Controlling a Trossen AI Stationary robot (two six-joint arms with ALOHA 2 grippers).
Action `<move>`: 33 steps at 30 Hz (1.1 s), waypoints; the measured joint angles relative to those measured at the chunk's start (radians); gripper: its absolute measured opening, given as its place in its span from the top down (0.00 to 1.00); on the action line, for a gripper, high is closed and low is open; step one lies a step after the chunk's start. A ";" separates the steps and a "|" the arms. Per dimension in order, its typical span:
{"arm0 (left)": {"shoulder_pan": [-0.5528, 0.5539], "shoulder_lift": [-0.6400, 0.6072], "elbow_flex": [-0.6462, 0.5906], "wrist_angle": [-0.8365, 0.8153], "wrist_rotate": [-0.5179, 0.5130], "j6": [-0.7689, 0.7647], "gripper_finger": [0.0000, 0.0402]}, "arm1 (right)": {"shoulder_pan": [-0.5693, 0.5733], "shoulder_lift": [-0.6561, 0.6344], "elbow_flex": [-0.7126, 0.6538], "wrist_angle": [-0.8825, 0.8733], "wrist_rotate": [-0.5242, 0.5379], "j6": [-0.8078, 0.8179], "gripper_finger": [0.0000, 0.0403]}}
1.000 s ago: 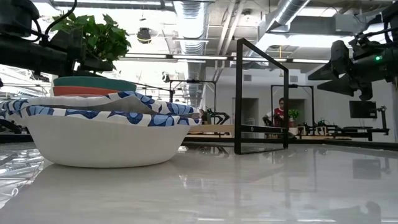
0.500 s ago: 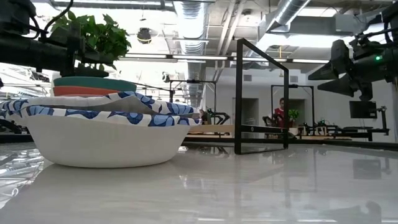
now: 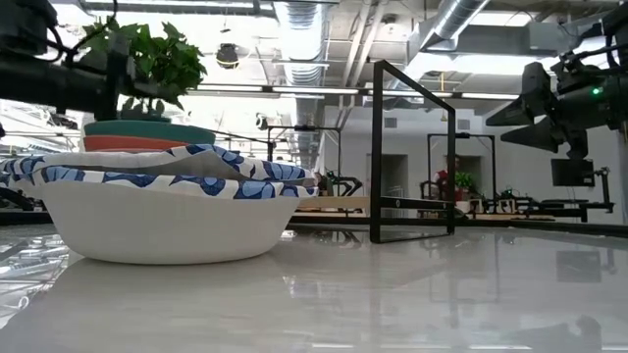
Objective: Place and stack bowls onto a shelf
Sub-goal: Put the green bowl on the shelf
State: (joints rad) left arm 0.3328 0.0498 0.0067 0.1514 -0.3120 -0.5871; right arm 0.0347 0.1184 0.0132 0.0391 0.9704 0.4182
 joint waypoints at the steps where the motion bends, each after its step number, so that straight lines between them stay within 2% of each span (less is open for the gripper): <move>1: 0.000 0.000 0.002 0.020 0.033 -0.001 0.48 | 0.000 0.000 0.000 0.000 -0.001 0.000 0.36; 8: 0.000 0.000 0.110 0.046 0.201 -0.002 0.48 | -0.009 0.000 -0.001 0.026 -0.003 -0.024 0.36; 11: 0.000 0.024 0.185 0.030 0.228 0.012 0.48 | -0.012 0.000 -0.002 0.070 -0.004 -0.061 0.36; 14: 0.000 0.079 0.292 -0.061 0.227 0.050 0.48 | -0.012 0.000 -0.002 0.092 -0.004 -0.085 0.36; 18: 0.000 0.217 0.466 -0.299 0.202 0.101 0.48 | -0.011 0.000 -0.002 0.084 -0.004 -0.085 0.36; 25: 0.000 0.537 0.748 -0.744 0.159 0.203 0.48 | -0.011 0.000 -0.002 0.079 -0.004 -0.075 0.36; 28: 0.000 0.668 0.801 -0.814 0.142 0.328 0.48 | -0.011 0.000 -0.001 0.080 -0.004 -0.076 0.36; 33: 0.010 0.850 0.816 -0.783 0.118 0.446 0.48 | -0.011 0.000 -0.001 0.075 -0.004 -0.069 0.36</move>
State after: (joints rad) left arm 0.3432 0.8996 0.8223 -0.6315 -0.1941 -0.1407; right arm 0.0235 0.1181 0.0120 0.1145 0.9665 0.3488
